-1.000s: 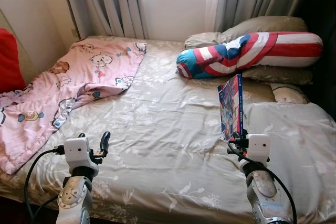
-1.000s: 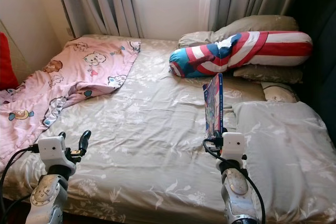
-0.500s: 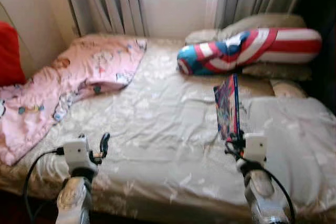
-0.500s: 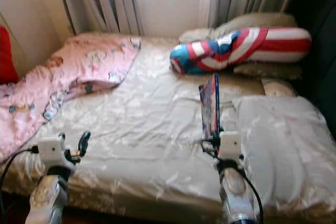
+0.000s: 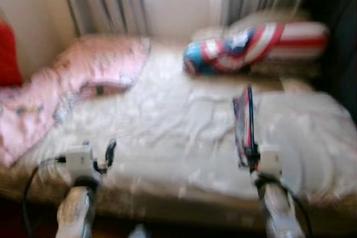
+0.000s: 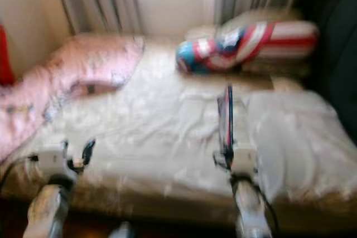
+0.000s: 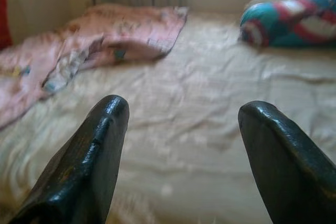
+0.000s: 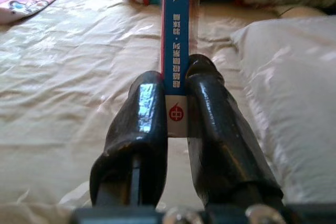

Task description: Clean up the room

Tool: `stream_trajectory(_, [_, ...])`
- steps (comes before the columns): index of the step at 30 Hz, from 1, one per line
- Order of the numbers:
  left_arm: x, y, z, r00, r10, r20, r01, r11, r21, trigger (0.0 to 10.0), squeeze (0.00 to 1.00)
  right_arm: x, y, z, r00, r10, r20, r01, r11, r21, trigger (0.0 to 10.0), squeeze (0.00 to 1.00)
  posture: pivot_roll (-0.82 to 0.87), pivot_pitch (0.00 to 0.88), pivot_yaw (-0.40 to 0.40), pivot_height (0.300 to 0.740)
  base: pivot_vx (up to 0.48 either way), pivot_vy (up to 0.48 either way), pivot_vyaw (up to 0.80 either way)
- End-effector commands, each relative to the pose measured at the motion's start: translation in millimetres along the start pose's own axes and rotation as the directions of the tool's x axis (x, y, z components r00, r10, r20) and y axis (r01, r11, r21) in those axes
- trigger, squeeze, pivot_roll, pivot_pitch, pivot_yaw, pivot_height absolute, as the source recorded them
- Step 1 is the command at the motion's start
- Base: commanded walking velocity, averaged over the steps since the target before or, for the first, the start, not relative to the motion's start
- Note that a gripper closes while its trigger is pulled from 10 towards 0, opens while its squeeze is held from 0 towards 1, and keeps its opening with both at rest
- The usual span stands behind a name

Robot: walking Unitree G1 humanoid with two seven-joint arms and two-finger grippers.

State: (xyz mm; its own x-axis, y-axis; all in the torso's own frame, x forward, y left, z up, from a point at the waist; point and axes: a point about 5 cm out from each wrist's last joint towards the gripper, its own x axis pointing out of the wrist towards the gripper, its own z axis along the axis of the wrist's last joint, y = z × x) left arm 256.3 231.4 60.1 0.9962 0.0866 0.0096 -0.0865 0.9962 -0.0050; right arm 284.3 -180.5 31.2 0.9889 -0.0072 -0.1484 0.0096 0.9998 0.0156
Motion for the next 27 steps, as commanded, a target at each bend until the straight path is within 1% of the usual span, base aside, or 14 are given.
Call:
stream_trajectory(1, [2.9,1.7,4.7,1.0,-0.004,0.01,0.004,1.0,0.0,10.0,0.0,7.2,5.8,13.6,0.998,0.02,0.057,-0.02,1.0,0.0,10.0,0.0,0.04,0.0,0.011,0.665,0.0,0.0,0.0])
stream_trajectory(4, [1.8,1.3,5.1,1.0,-0.01,0.007,0.01,1.0,0.002,10.0,0.0,8.8,8.8,12.4,0.999,0.037,0.036,-0.036,0.999,-0.014,10.0,0.0,0.04,0.0,0.014,0.665,0.0,0.0,0.0])
stream_trajectory(10, [-1.7,0.5,4.7,1.0,-0.022,-0.003,0.022,1.0,0.007,10.0,0.0,7.2,12.7,9.2,0.998,0.05,0.027,-0.05,0.999,-0.017,10.0,0.0,0.04,0.0,0.021,0.625,0.0,0.0,0.0])
stream_trajectory(11, [-2.4,0.6,4.2,1.0,-0.023,-0.005,0.023,1.0,0.008,10.0,0.0,6.2,13.6,9.2,0.998,0.053,0.038,-0.053,0.999,-0.009,10.0,0.0,0.04,0.0,0.022,0.617,0.0,0.0,0.0])
stream_trajectory(20, [-5.5,1.1,3.7,0.999,-0.034,-0.02,0.034,0.999,0.015,10.0,0.0,3.2,17.9,5.2,0.998,0.06,0.028,-0.06,0.998,-0.003,10.0,0.0,0.05,0.0,0.031,0.617,0.0,0.0,0.0])
stream_trajectory(27, [-3.9,2.4,4.9,0.999,-0.028,-0.023,0.028,1.0,0.014,10.0,0.0,4.2,22.3,4.8,0.996,0.085,0.027,-0.086,0.996,0.009,10.0,0.0,0.05,0.0,0.034,0.617,0.0,0.0,0.0])
